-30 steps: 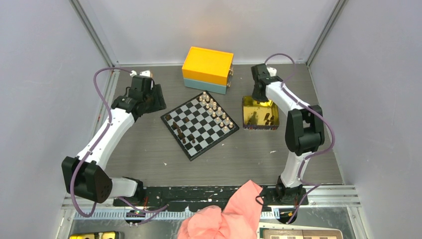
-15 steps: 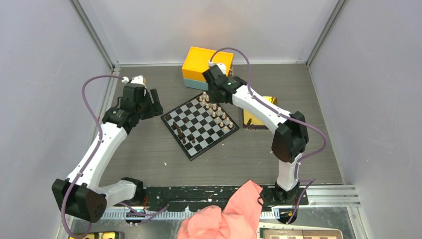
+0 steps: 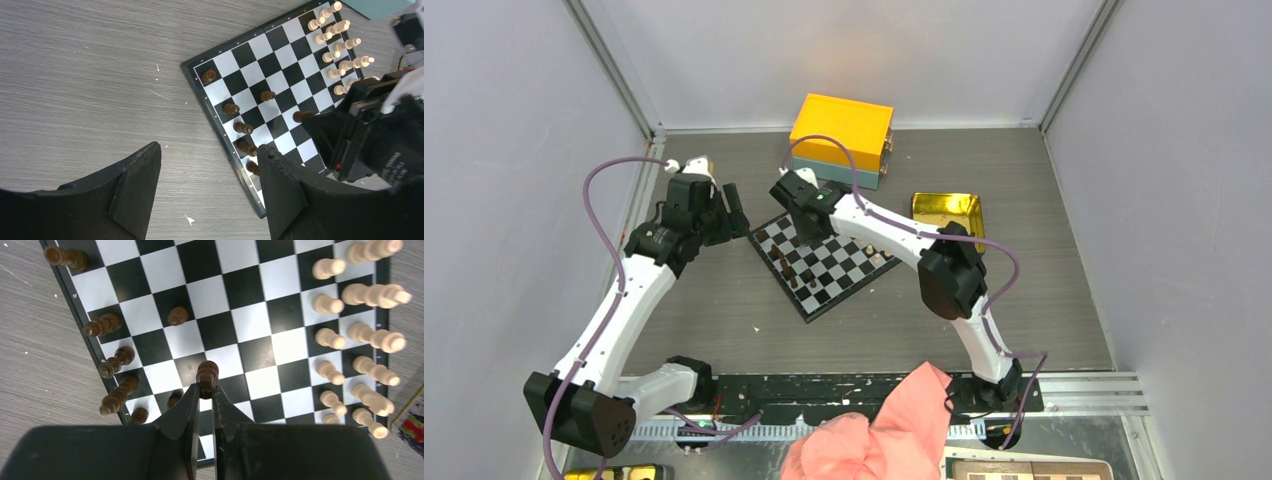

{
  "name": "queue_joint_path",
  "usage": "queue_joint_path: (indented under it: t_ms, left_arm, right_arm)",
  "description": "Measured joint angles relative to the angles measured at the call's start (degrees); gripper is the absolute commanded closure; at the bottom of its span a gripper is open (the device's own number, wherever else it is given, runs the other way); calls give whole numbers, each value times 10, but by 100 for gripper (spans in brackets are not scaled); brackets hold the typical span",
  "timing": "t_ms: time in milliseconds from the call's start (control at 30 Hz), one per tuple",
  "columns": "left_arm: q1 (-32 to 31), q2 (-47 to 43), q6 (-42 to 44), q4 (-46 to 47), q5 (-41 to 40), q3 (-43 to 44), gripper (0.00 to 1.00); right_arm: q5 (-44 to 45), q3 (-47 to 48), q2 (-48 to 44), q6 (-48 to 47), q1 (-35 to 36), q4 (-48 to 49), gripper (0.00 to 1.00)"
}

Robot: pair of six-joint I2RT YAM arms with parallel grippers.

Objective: Set up the chess pieces on the board
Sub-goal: Place the chess piece on the chessboard.

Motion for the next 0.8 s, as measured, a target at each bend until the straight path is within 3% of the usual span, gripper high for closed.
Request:
queue_joint_path:
  t_ms: [233,433,600,800]
  left_arm:
    - [0,0,-8,0,1,-5,29]
    - [0,0,-9,2,3,-9,29]
    - [0,0,-9,3,5,-9,29]
    - [0,1,-9,5,6,-9,29]
  right_arm:
    - [-2,28,37,0,14,-11,99]
    - [-2,37,63,0,14,-13,77]
    - [-2,38,70,0,14,-17,65]
    - [-2,52,70,-2,14,-20,62]
